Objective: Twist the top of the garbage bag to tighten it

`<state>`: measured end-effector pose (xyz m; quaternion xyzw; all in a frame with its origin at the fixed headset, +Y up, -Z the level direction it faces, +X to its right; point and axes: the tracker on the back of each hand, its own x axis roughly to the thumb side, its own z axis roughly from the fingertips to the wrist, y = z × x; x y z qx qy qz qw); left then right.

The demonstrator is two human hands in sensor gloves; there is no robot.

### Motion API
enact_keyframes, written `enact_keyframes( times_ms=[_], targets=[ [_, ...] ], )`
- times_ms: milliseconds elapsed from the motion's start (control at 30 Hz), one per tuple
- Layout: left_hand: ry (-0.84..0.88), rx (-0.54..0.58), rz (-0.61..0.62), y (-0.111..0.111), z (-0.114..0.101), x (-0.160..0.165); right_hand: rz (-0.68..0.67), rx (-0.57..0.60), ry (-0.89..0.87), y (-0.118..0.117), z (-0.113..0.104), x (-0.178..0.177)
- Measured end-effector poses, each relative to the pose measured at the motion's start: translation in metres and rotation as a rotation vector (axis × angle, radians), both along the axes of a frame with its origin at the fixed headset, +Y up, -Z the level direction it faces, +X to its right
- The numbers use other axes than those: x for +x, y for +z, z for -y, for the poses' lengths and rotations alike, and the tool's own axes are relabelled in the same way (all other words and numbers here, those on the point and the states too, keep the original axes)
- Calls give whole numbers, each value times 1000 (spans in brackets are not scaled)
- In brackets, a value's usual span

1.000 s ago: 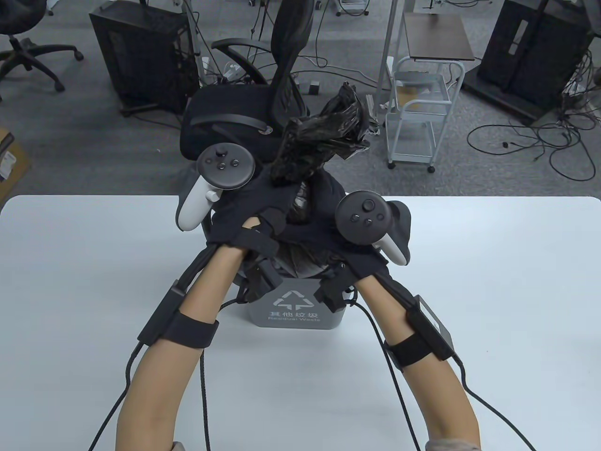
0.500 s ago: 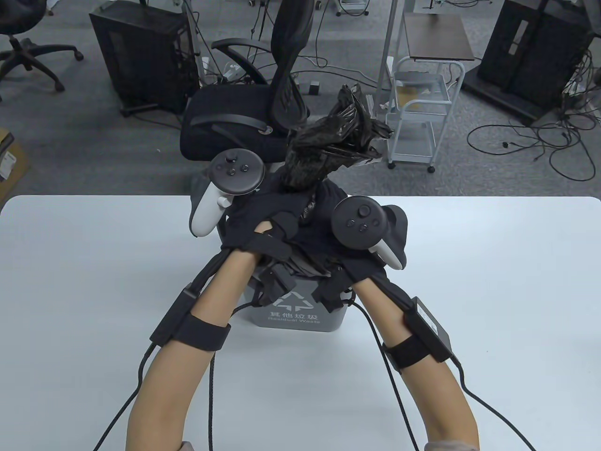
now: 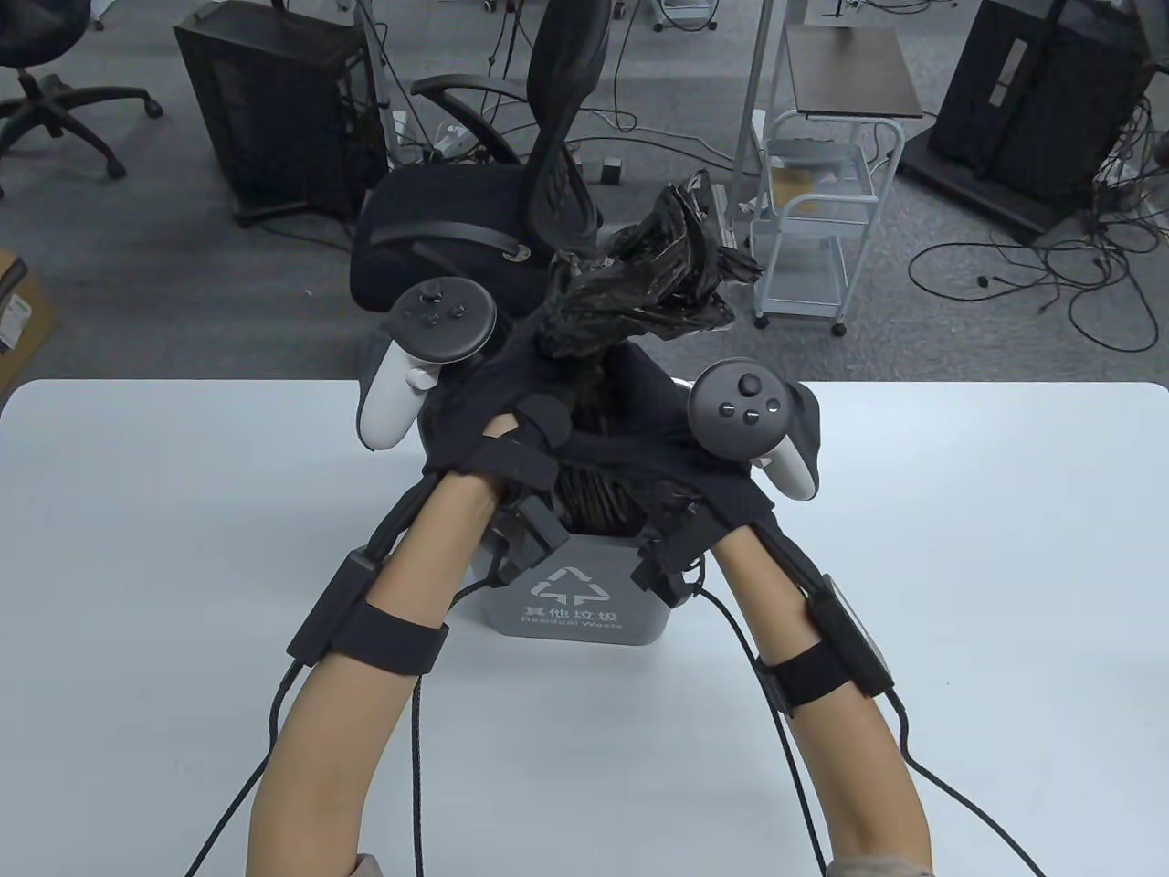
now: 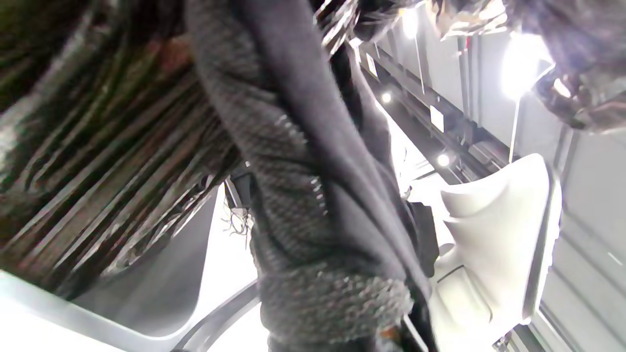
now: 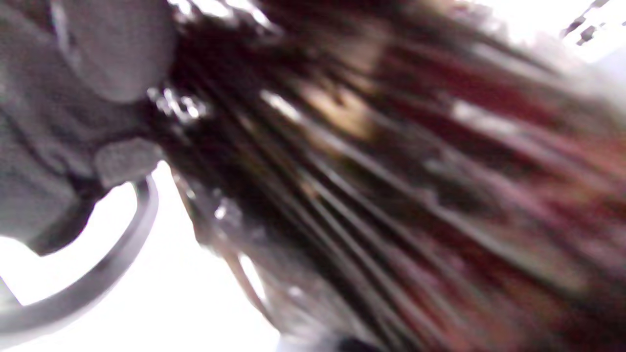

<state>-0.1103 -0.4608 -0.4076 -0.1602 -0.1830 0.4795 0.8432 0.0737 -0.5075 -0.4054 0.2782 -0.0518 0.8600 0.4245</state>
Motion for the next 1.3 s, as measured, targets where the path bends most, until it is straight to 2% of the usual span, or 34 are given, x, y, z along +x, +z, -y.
enact_keyframes(
  times_ms=[233, 367, 467, 600, 767, 967, 1033, 1133, 1300],
  targets=[
    [-274, 108, -22, 11, -15, 14, 45, 4, 12, 3, -11, -6],
    [-386, 156, -16, 18, -24, 18, 33, -26, -88, -1, -12, -9],
    [-408, 187, -4, 22, -28, 19, 37, -28, -161, -3, -14, -13],
    [-376, 195, 52, 24, -28, 15, 83, -23, -189, -4, -18, -15],
    [-335, 205, 63, 25, -26, 9, 145, -46, -199, -7, -17, -12],
    [-304, 239, -7, 23, -16, -6, 178, -100, -200, -16, -15, -2],
    [-303, 242, -24, 20, -7, -11, 173, -124, -211, -17, -16, 1],
    [-244, 182, 14, 14, 8, -13, 155, -136, -201, -18, -22, 1],
    [-107, 113, 54, 3, 30, -15, 151, -97, -71, -14, -38, -1]
  ],
)
